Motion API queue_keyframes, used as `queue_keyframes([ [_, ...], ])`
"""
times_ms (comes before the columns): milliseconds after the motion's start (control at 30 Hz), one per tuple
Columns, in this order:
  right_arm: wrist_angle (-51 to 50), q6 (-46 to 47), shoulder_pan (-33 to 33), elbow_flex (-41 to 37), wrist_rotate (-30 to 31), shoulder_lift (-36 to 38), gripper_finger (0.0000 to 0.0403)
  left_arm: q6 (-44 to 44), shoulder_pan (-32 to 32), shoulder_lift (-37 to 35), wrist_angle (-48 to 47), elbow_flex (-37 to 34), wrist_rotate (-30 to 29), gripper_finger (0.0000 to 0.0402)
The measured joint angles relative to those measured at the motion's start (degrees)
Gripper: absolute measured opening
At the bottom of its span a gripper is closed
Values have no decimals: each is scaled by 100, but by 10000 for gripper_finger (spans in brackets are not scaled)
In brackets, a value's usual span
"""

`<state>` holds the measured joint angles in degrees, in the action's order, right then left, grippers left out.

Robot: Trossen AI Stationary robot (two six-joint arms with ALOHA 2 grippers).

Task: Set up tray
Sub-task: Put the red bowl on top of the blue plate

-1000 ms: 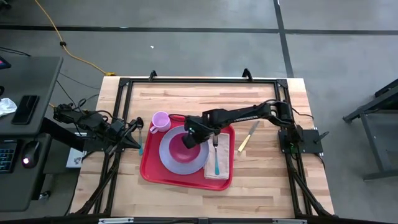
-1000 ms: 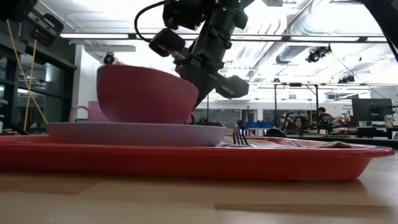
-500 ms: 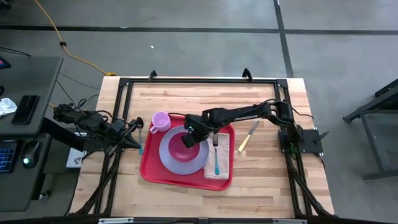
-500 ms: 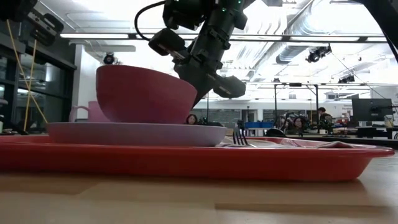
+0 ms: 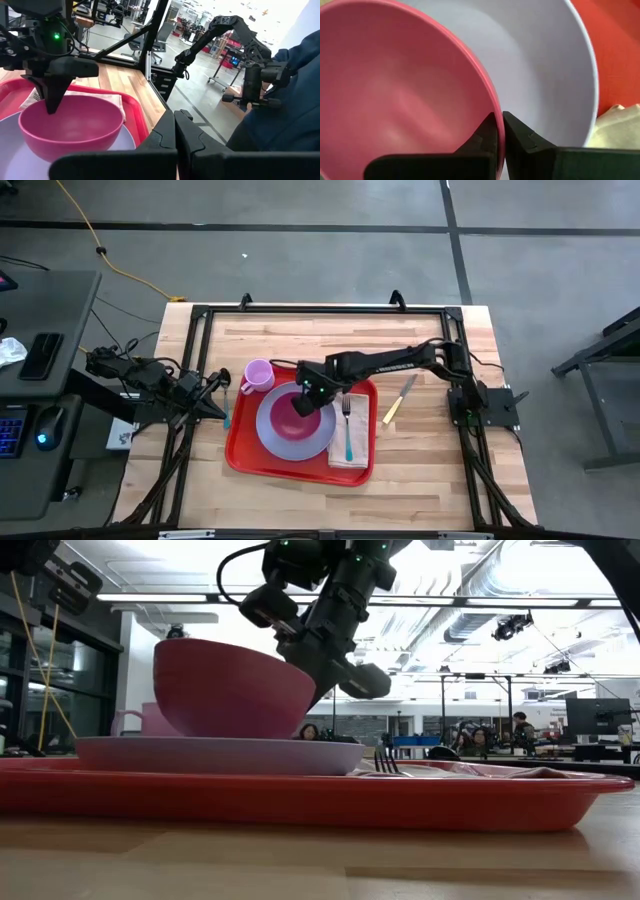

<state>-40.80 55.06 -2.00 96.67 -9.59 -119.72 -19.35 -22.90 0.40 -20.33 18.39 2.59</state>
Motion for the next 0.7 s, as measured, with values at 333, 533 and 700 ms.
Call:
queue_keyframes([
  [333,-2,-136,-2,-1,-75,2,1,0,0,0,1,0,0,21],
  [533,-4,-159,-2,-1,-93,2,13,-1,0,-1,3,0,0,21],
  [700,-2,-123,-4,-1,-6,6,60,-2,0,-1,3,0,0,21],
])
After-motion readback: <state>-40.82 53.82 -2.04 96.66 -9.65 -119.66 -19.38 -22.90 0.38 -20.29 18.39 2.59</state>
